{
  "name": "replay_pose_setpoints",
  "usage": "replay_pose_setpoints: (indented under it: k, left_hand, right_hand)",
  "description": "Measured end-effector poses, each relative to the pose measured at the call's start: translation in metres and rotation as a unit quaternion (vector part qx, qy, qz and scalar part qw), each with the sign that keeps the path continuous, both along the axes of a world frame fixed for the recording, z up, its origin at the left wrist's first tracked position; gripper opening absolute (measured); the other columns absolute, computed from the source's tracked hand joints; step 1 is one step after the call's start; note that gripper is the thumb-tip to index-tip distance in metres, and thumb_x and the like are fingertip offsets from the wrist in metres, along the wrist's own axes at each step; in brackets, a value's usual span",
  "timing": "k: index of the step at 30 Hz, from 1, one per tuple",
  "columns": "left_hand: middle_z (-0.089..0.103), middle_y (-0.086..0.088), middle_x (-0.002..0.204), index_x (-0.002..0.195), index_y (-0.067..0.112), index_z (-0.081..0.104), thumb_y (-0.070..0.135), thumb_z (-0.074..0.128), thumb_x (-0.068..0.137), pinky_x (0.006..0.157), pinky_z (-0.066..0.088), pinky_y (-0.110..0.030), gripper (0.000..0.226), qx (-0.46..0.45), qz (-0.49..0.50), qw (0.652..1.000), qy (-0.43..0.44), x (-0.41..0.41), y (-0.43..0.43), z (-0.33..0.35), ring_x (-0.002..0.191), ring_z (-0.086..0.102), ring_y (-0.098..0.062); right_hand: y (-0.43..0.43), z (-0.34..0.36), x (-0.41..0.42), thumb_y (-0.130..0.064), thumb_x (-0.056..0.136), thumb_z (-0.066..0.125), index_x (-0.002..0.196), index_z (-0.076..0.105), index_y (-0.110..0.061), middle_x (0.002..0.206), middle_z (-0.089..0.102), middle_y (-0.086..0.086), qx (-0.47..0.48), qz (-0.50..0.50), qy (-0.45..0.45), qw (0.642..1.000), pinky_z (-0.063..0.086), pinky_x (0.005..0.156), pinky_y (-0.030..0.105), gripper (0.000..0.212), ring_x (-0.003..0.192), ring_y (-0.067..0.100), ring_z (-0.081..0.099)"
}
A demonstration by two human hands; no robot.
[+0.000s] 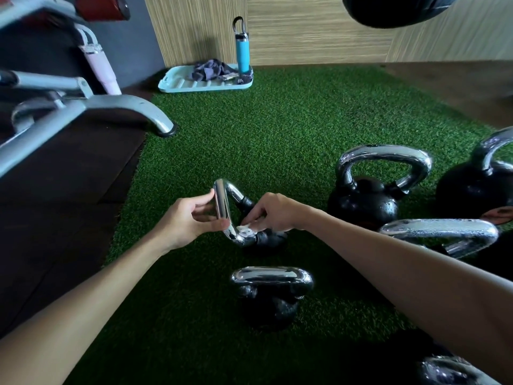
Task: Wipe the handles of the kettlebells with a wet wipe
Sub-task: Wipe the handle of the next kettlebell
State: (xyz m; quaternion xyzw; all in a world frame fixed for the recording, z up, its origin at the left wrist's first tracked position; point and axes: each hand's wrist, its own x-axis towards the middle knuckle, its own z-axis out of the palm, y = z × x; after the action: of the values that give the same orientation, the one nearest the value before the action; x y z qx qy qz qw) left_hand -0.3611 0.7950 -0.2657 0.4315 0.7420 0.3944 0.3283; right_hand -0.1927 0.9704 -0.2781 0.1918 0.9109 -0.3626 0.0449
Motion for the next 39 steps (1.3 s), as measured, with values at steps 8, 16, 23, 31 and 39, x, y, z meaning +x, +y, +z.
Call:
replay_pose_setpoints:
  k: [8, 16, 23, 31, 39]
  left_hand:
    - [0.068, 0.014, 0.13, 0.153, 0.025, 0.04, 0.067, 0.092, 0.048, 0.114, 0.042, -0.044, 0.125, -0.012, -0.009, 1.0, -0.002, -0.003, -0.006, 0.003, 0.108, 0.07, -0.002]
    - [0.069, 0.013, 0.129, 0.154, 0.025, 0.038, 0.061, 0.092, 0.05, 0.112, 0.044, -0.042, 0.123, -0.009, -0.012, 1.0, -0.008, 0.003, -0.008, 0.004, 0.107, 0.071, -0.004]
    - [0.067, 0.01, 0.133, 0.154, 0.024, 0.038, 0.073, 0.091, 0.036, 0.113, 0.043, -0.044, 0.138, -0.03, -0.004, 0.999, -0.012, -0.003, -0.012, 0.004, 0.108, 0.071, -0.004]
    - [0.067, 0.015, 0.131, 0.154, 0.023, 0.039, 0.051, 0.092, 0.053, 0.111, 0.043, -0.037, 0.118, -0.017, -0.002, 1.0, 0.004, 0.002, -0.015, 0.003, 0.106, 0.07, 0.0]
    - [0.067, 0.017, 0.129, 0.154, 0.025, 0.039, 0.049, 0.091, 0.057, 0.107, 0.044, -0.032, 0.113, -0.022, -0.005, 0.999, 0.026, 0.0, -0.015, 0.002, 0.106, 0.07, 0.001]
  right_hand:
    - [-0.002, 0.004, -0.008, -0.002, 0.09, 0.069, 0.118, 0.073, -0.008, 0.113, 0.074, -0.001, -0.031, 0.034, 0.0, 0.999, 0.053, 0.071, 0.015, 0.028, 0.072, -0.01, 0.061]
    - [-0.014, 0.003, -0.016, 0.003, 0.087, 0.07, 0.11, 0.074, -0.005, 0.075, 0.07, -0.012, -0.104, -0.044, 0.019, 0.993, 0.053, 0.061, 0.018, 0.025, 0.062, -0.002, 0.064]
    - [-0.009, 0.013, -0.003, -0.02, 0.095, 0.067, 0.12, 0.07, -0.008, 0.108, 0.071, 0.004, -0.283, -0.05, -0.045, 0.957, 0.039, 0.069, 0.026, 0.028, 0.074, 0.011, 0.048]
    - [-0.019, -0.006, -0.014, -0.015, 0.081, 0.079, 0.103, 0.077, -0.011, 0.097, 0.076, -0.001, -0.297, -0.146, -0.04, 0.943, 0.045, 0.072, 0.031, 0.023, 0.083, 0.016, 0.059]
    - [-0.023, -0.01, -0.026, -0.004, 0.081, 0.079, 0.097, 0.077, -0.008, 0.074, 0.071, 0.002, -0.324, -0.192, 0.011, 0.926, 0.029, 0.047, 0.022, 0.017, 0.052, 0.007, 0.04]
